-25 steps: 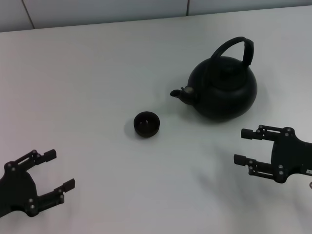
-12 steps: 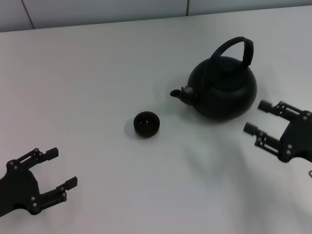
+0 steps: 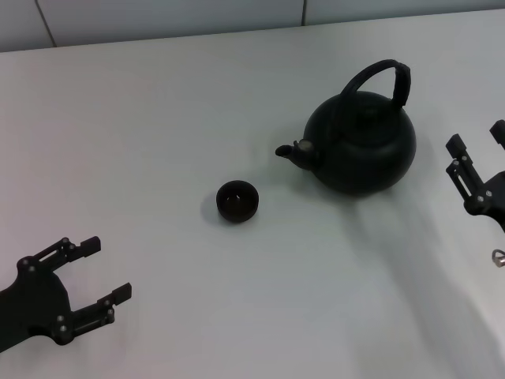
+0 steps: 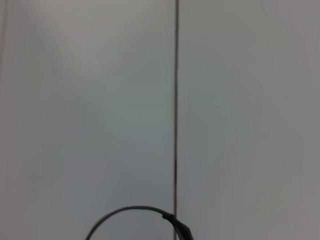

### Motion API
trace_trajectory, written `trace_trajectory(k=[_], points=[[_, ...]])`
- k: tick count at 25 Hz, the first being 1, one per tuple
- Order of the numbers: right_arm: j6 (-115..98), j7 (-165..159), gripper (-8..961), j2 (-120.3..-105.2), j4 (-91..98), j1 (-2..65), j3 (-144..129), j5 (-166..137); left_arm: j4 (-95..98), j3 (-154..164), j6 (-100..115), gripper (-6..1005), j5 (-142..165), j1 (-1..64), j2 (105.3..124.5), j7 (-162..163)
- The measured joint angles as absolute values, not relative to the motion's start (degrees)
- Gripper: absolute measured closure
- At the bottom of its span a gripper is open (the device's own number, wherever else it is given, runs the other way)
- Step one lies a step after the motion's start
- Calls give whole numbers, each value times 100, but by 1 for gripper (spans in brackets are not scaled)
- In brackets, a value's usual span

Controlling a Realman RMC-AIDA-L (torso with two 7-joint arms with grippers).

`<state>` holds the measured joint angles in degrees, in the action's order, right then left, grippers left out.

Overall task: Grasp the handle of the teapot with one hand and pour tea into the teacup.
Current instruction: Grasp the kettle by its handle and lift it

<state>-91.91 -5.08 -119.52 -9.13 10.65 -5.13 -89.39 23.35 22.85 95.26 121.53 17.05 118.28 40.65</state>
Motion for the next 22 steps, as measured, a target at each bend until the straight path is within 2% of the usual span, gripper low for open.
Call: trace_trajectory(k=[10,22], points=[[-8961,-550,330,-11923,-888,1253,-515,-8929,2305,2285,9526,199,12147,1714,11829,4061],[-8096,-1299,362,-11909,-306,1954,-570,-8949,2226,2285,9527,199,12090,1741,11838,4060]])
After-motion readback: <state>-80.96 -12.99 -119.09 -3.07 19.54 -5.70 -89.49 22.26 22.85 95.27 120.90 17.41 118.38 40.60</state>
